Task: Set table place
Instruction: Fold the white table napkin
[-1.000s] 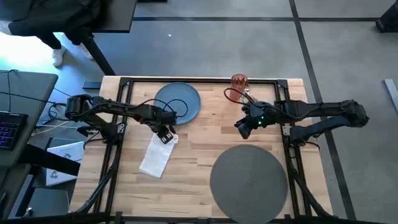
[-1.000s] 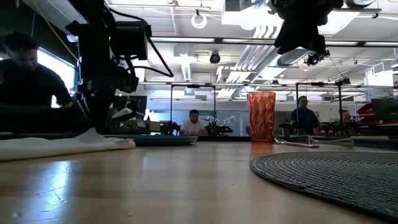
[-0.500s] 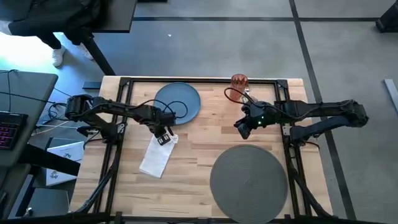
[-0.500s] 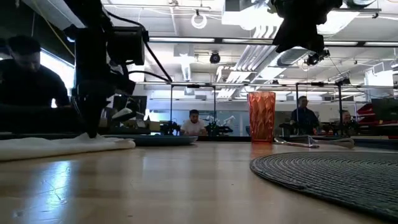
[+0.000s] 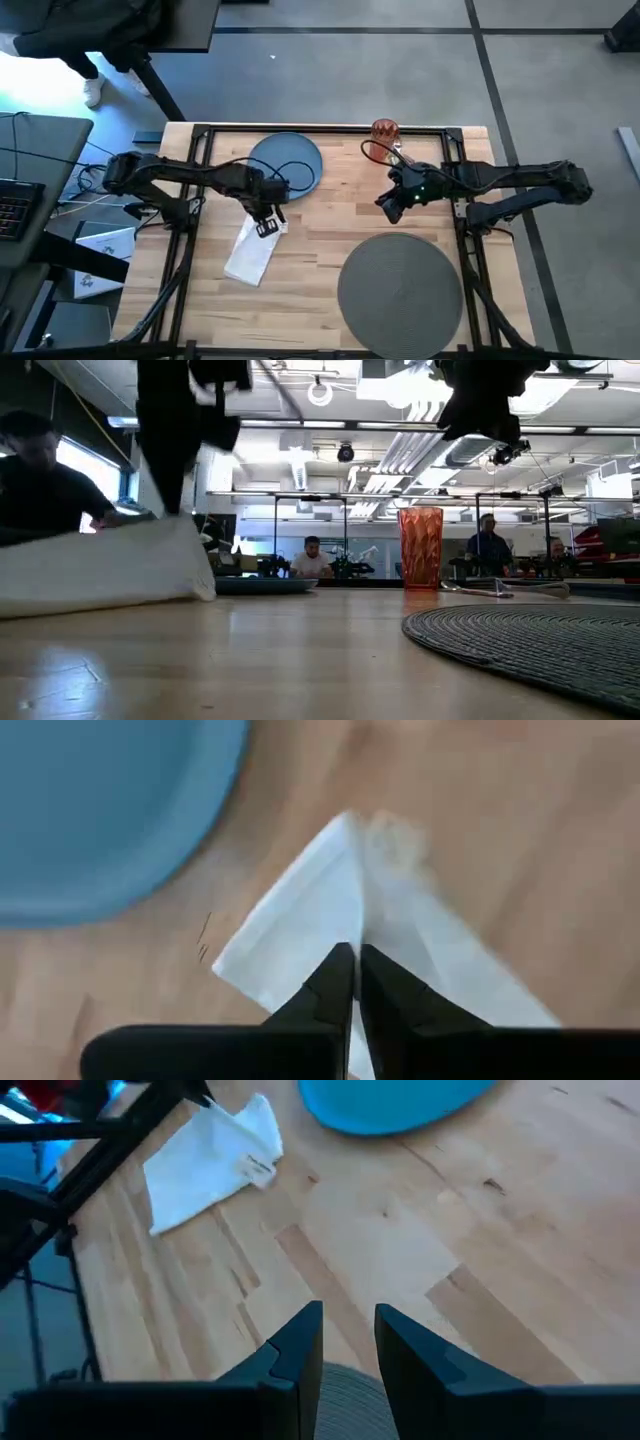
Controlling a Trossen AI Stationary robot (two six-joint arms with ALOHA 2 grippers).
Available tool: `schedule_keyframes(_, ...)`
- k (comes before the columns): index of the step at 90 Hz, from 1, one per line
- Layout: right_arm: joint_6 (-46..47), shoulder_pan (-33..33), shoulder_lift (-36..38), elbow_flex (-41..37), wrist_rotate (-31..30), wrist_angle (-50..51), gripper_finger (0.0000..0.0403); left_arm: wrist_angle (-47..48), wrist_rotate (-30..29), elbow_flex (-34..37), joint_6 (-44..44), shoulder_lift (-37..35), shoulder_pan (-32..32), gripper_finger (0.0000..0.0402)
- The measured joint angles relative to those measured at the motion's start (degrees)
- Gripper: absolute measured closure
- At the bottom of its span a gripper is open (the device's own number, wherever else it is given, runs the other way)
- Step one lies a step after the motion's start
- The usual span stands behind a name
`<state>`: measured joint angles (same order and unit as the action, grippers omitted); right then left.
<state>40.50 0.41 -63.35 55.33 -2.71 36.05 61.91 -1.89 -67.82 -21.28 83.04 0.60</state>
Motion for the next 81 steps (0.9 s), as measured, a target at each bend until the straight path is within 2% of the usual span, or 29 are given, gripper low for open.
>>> schedule_keyframes(5, -0.5, 0.0, 0.0, 0.0, 0.8, -1.2, 0.0325, -0.2, 2.3, -3.3, 1.7, -1.1, 1.3, 0.0401)
schedule_keyframes(11, -0.7, 0.0, 0.0, 0.0, 1.8, -2.9, 0.0325, -2.3, 8.1, -6.9, 4.0, -2.3, 2.4, 0.0401)
schedule_keyframes(20, -2.0, 0.0, 0.0, 0.0, 2.4, -6.1, 0.0325, -6.3, 13.8, -12.7, 3.8, -3.7, 4.1, 0.0401)
schedule_keyframes(33, -3.4, 0.0, 0.0, 0.1, 2.3, -9.4, 0.0325, -9.7, 12.5, -22.4, 3.0, -5.0, 5.7, 0.0401)
schedule_keyframes(49, -4.9, 0.0, 0.0, 0.1, 2.1, -10.4, 0.0325, -8.4, 9.8, -33.5, 3.9, -5.3, 6.2, 0.0401)
schedule_keyframes(65, -6.0, 0.0, 0.0, 0.1, 1.2, -10.4, 0.0325, 5.3, 2.2, -30.2, 4.2, -3.6, 9.4, 0.0401)
schedule_keyframes(81, -8.6, 0.0, 0.0, 0.1, 1.0, -10.2, 0.0325, 6.5, 1.6, -24.3, 2.4, 0.2, 14.1, 0.0401)
